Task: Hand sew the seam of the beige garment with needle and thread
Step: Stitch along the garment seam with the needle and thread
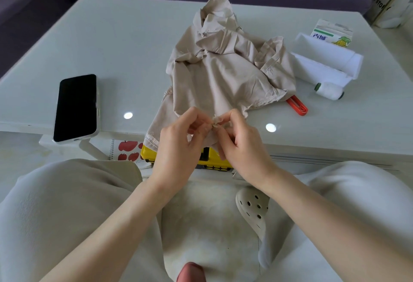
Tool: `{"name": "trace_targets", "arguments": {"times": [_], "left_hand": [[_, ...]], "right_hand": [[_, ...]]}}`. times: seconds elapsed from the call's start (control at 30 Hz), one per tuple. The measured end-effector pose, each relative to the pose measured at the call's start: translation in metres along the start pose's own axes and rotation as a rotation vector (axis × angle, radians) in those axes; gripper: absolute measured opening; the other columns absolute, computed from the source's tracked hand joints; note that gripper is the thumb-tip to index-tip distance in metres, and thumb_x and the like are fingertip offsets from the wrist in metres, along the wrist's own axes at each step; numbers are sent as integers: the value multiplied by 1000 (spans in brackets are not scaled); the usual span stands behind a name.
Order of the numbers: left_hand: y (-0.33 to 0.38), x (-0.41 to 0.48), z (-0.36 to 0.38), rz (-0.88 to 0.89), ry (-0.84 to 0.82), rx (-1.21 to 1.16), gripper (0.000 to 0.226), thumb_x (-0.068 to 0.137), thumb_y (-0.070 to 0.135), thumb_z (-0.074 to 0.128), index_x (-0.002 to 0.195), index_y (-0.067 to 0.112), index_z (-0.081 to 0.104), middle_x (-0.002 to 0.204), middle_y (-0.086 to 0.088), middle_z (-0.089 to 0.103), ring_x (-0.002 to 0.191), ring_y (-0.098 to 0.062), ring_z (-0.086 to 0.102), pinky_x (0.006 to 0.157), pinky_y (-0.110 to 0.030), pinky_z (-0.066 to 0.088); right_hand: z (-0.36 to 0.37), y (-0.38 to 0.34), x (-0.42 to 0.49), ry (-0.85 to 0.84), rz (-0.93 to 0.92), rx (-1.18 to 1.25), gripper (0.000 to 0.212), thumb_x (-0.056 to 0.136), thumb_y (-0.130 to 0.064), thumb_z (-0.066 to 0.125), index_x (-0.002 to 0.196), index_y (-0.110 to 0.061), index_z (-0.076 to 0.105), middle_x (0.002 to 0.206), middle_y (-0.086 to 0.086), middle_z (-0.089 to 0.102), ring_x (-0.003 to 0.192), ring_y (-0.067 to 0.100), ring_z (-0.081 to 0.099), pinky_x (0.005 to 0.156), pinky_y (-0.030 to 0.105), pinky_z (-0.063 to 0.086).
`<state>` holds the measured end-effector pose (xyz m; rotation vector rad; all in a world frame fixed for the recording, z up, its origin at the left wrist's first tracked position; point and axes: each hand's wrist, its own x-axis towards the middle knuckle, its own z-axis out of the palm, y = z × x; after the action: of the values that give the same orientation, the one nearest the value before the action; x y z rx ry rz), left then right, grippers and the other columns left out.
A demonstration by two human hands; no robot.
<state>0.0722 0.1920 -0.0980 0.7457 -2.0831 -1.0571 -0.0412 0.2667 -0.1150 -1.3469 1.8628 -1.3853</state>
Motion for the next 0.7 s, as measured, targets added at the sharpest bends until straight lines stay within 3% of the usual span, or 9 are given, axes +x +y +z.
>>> {"name": "trace_targets", "arguments": {"times": [0.07,0.13,0.2,0.43,0.6,0.7], "left_hand": [[-2,1,-1,-22,14,11,15,90,4,59,83,16,59,76,15,61,75,0,56,68,-8,41],[-2,3,-3,-40,44,24,12,91,6,58,85,17,60,78,12,63,77,-2,56,70,-8,42],[-2,5,-7,-58,78,30,13,91,8,58,85,20,59,78,13,63,78,-1,57,69,-6,41],[-3,6,-9,-49,90,41,12,91,10,58,86,20,60,77,14,62,77,0,57,70,-6,41],[-2,3,-6,-17,31,50,18,90,6,60,84,23,60,81,16,62,80,-4,57,71,-7,40],[-3,3,-5,-23,25,42,18,91,5,58,85,22,61,90,9,66,84,-6,58,75,-9,43]], "right_hand": [[0,-2,0,-57,47,72,3,99,-11,46,98,-8,47,52,11,53,42,8,43,47,13,32],[1,-3,-1,-112,85,135,5,100,-15,46,102,-12,49,53,4,55,43,6,42,48,16,34],[2,-4,-1,-138,119,204,5,100,-16,46,100,-19,49,54,0,57,43,6,42,47,18,33],[1,-9,-2,-136,171,288,11,98,-14,47,88,-16,52,60,5,64,47,14,50,52,32,42],[1,-9,-2,-99,179,325,12,99,-10,46,88,-7,51,64,10,65,49,14,57,52,18,43],[2,-5,-1,-129,165,305,8,99,-11,45,97,-9,52,71,10,67,59,17,60,58,21,45]]}}
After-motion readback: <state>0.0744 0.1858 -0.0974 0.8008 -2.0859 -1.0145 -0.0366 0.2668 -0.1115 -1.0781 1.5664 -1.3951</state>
